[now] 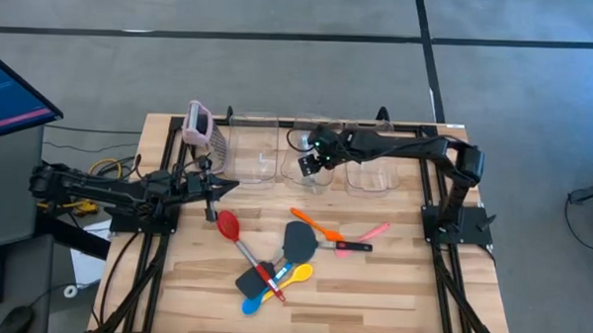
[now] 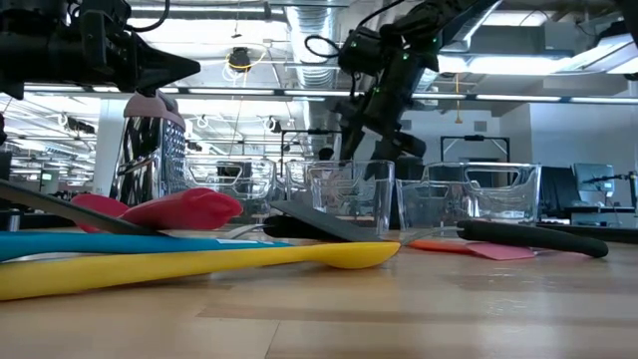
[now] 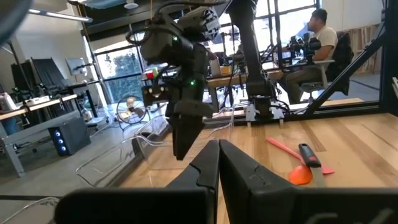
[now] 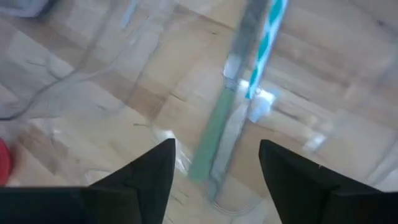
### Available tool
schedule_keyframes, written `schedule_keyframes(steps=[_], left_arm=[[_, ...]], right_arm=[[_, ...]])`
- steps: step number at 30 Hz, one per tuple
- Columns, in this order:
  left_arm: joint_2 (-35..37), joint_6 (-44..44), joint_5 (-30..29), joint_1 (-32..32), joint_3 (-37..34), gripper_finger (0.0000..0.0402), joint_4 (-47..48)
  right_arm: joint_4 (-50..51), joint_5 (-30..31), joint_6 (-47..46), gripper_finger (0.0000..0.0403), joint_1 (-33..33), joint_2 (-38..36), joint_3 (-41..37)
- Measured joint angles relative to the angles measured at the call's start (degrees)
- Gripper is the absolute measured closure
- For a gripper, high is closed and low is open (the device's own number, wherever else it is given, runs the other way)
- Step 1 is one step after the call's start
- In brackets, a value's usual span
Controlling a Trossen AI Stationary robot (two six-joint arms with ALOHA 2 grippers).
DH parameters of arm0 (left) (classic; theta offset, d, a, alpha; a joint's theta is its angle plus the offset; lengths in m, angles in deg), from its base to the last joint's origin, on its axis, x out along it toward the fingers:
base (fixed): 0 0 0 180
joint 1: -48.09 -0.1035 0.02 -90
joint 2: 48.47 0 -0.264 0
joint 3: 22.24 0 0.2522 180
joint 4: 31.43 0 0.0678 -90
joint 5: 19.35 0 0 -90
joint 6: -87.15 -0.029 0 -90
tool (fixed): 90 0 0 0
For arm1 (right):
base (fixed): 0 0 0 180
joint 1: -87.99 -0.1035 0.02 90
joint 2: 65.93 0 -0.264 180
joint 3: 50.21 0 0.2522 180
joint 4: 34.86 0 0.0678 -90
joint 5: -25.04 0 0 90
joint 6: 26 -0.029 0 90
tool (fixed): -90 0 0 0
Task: Pick & Place Kitchen Items
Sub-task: Put the blue spatula into the right transparent bin
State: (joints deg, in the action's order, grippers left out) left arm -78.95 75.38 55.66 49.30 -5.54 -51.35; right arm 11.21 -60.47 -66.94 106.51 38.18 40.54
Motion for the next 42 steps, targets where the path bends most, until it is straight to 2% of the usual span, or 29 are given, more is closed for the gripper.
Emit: schedule_keyframes(steps=[5, 11, 17, 23, 32, 42], left_arm=[[0.0, 0.0, 0.0, 0.0, 0.0, 0.0399, 0.0], [0.0, 0.0, 0.0, 0.0, 0.0, 0.0399, 0.0], [0.0, 0.0, 0.0, 0.0, 0.0, 0.0399, 0.0], [0.0, 0.0, 0.0, 0.0, 0.0, 0.0399, 0.0], [0.0, 0.0, 0.0, 0.0, 0.0, 0.0399, 0.0], [0.0, 0.0, 0.0, 0.0, 0.0, 0.0399, -0.3]], right_arm=[[0.2, 0.0, 4.0, 0.0204, -1.2, -3.8, 0.0], [-1.3, 0.3, 11.4, 0.0268, -4.4, -10.0, 0.0], [-1.4, 2.8, 20.8, 0.0341, -10.8, -14.3, 0.0], [-1.0, 3.1, 31.1, 0.0394, -18.4, -14.9, 0.0], [-1.0, 3.1, 33.9, 0.0394, -25.8, -14.9, 0.0], [3.3, 3.6, 34.0, 0.0400, -28.4, -14.9, 0.0]])
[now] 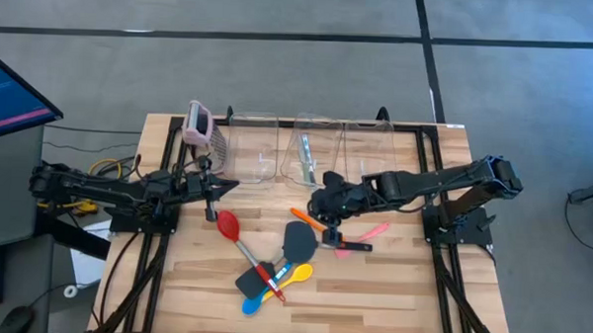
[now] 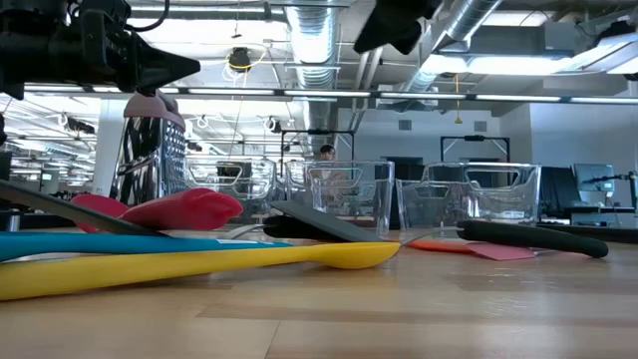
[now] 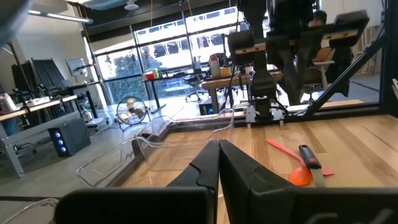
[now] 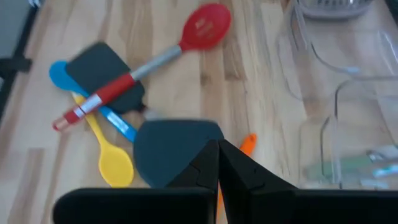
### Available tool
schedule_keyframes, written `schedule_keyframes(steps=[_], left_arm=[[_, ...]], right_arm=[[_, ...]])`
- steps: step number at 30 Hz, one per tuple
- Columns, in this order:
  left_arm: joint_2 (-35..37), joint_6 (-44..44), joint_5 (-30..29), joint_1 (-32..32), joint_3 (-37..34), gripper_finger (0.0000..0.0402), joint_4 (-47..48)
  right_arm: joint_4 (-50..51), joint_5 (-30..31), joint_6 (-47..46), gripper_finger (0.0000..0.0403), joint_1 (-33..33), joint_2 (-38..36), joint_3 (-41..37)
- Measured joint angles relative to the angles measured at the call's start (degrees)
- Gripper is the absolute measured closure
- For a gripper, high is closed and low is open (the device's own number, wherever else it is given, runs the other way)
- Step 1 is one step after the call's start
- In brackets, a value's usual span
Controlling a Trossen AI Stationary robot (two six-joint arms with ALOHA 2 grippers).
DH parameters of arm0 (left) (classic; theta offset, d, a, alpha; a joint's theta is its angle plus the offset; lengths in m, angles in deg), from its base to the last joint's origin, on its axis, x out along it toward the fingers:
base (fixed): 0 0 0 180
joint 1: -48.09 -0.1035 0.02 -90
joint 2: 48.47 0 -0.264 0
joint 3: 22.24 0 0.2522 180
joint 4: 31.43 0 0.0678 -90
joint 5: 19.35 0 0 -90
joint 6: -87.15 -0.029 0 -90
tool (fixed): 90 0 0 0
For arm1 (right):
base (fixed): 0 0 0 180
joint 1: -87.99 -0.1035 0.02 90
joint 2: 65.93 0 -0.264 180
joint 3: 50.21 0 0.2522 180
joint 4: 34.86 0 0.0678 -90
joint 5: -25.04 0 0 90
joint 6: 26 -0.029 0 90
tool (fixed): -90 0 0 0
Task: Pick & Place Kitchen Items
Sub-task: Put the blue spatula into the right transparent bin
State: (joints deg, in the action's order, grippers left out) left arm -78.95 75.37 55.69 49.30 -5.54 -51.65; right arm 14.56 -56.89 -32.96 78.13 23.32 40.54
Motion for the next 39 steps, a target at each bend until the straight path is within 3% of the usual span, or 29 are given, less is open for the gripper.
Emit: schedule_keyframes(steps=[6, 39], left_arm=[[0.0, 0.0, 0.0, 0.0, 0.0, 0.0399, 0.0], [0.0, 0.0, 0.0, 0.0, 0.0, 0.0399, -0.7]], right_arm=[[3.5, 0.2, -0.1, 0.0400, -0.3, 0.0, 0.0], [1.7, -0.5, -0.1, 0.0397, 1.1, 0.0, 0.0]])
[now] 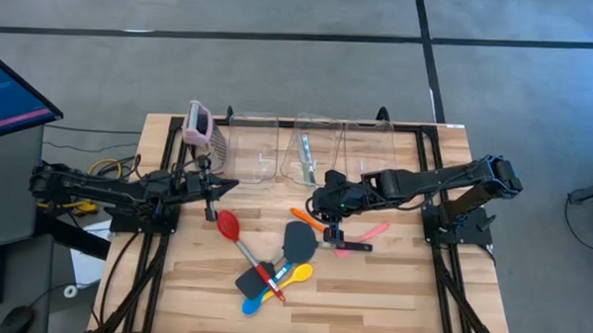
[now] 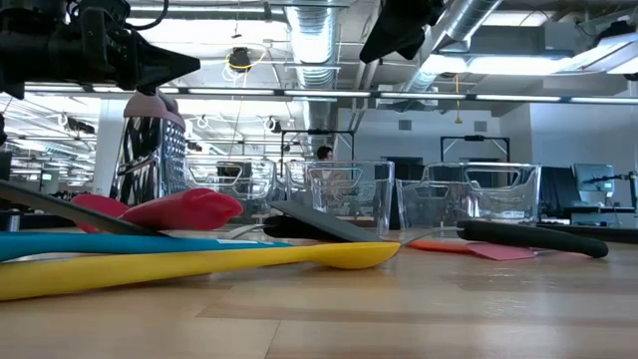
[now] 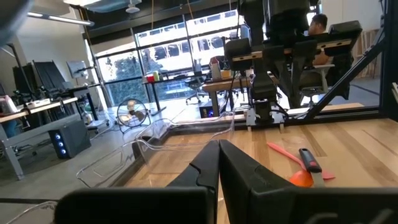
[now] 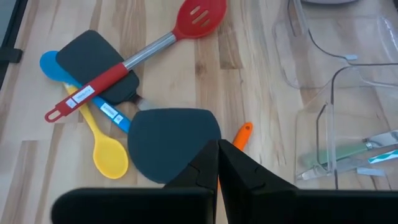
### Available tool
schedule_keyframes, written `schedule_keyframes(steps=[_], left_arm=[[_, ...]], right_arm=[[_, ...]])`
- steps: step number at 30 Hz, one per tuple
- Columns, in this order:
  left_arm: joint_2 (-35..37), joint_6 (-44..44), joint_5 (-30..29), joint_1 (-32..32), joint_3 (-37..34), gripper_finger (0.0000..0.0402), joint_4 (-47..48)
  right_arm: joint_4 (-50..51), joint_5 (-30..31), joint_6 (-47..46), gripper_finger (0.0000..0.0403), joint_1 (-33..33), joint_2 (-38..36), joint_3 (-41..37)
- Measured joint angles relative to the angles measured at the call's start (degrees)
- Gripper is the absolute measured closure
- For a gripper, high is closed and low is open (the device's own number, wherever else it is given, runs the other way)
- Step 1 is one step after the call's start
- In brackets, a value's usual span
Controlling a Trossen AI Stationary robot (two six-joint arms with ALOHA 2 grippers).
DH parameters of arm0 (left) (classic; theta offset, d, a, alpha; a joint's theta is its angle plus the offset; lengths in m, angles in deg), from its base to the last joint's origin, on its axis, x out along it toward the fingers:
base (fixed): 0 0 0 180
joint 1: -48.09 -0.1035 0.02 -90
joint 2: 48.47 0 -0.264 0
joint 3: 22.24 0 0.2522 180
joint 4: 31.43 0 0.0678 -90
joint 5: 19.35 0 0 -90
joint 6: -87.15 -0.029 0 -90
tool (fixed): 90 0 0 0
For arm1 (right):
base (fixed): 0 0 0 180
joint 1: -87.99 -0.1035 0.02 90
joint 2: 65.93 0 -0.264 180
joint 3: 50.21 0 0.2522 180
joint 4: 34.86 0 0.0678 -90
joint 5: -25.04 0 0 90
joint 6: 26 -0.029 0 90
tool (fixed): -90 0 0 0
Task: Pick & Place Kitchen Items
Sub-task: Put the blue spatula into the right transparent bin
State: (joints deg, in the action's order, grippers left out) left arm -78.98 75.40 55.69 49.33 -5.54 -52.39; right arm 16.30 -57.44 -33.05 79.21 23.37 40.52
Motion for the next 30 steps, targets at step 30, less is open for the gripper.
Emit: schedule_keyframes(steps=[30], left_arm=[[0.0, 0.0, 0.0, 0.0, 0.0, 0.0399, -0.3]], right_arm=[[6.3, 5.4, -1.4, 0.0402, -2.3, 0.0, 0.0]])
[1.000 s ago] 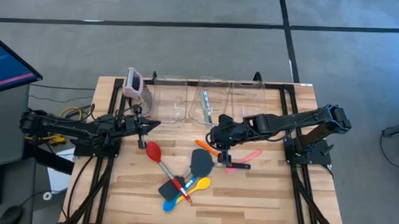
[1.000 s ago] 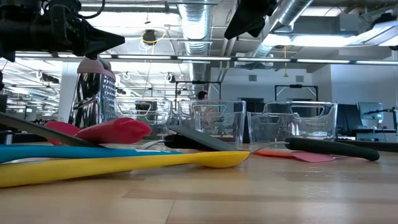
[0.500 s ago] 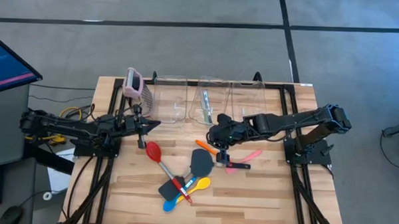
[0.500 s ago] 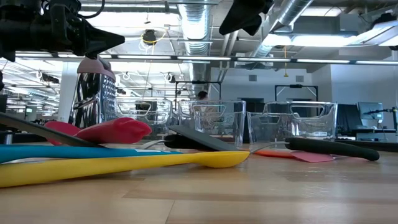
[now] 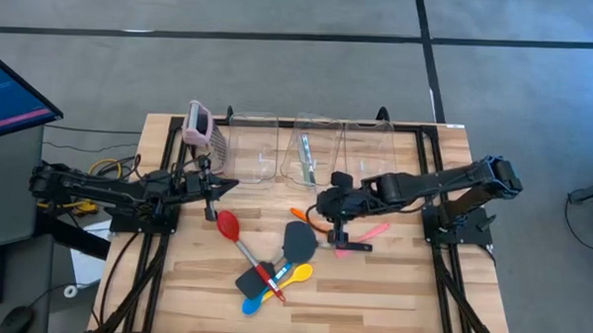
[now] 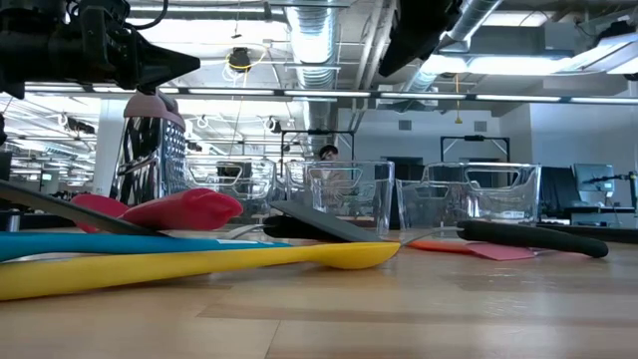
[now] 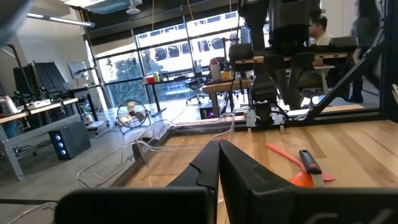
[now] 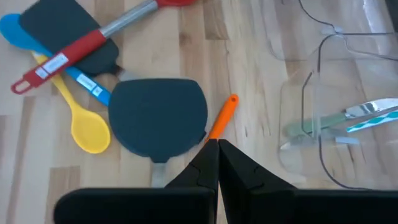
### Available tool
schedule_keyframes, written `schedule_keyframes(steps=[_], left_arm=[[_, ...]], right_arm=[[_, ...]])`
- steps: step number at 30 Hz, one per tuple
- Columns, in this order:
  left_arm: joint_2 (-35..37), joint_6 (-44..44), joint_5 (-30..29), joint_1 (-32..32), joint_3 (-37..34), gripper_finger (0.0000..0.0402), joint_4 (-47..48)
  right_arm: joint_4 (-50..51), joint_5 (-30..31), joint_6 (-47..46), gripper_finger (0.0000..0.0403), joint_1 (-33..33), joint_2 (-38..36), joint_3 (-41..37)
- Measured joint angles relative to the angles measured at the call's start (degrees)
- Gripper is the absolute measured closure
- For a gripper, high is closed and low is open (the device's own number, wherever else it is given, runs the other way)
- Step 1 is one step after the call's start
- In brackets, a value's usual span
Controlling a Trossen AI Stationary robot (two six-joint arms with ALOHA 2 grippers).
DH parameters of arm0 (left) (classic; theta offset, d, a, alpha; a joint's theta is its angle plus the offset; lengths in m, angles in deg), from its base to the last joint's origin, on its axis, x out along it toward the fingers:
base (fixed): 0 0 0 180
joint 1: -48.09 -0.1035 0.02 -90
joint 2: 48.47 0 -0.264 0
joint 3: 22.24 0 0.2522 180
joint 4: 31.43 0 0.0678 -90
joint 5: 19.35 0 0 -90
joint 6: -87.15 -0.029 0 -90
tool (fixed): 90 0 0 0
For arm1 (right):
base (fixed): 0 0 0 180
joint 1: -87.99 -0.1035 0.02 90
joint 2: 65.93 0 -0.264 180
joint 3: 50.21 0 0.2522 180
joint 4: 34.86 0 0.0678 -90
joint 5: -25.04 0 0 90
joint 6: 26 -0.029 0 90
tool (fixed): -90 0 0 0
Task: Pick & Place Kitchen Items
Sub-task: Put the blue spatula into the right transparent bin
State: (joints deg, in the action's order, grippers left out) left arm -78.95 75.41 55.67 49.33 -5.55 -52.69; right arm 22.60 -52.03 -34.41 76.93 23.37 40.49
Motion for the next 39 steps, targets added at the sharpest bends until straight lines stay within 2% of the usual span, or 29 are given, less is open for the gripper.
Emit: schedule_keyframes(steps=[6, 14, 29, 34, 39], left_arm=[[0.0, 0.0, 0.0, 0.0, 0.0, 0.0399, 0.0], [0.0, 0.0, 0.0, 0.0, 0.0, 0.0399, 0.0], [0.0, 0.0, 0.0, 0.0, 0.0, 0.0399, 0.0], [0.0, 0.0, 0.0, 0.0, 0.0, 0.0399, 0.0], [0.0, 0.0, 0.0, 0.0, 0.0, 0.0399, 0.0]], right_arm=[[-1.0, 0.5, 3.6, 0.0402, -1.1, 0.0, -2.2], [-4.2, 0.5, 3.0, 0.0403, 0.0, -0.5, -8.0], [-7.2, 0.5, 3.9, 0.0402, 0.4, -0.5, -9.1], [-14.4, 0.3, 5.8, 0.0402, 0.2, -0.5, -12.6], [-16.7, -1.1, 5.8, 0.0402, 1.0, -0.5, -15.5]])
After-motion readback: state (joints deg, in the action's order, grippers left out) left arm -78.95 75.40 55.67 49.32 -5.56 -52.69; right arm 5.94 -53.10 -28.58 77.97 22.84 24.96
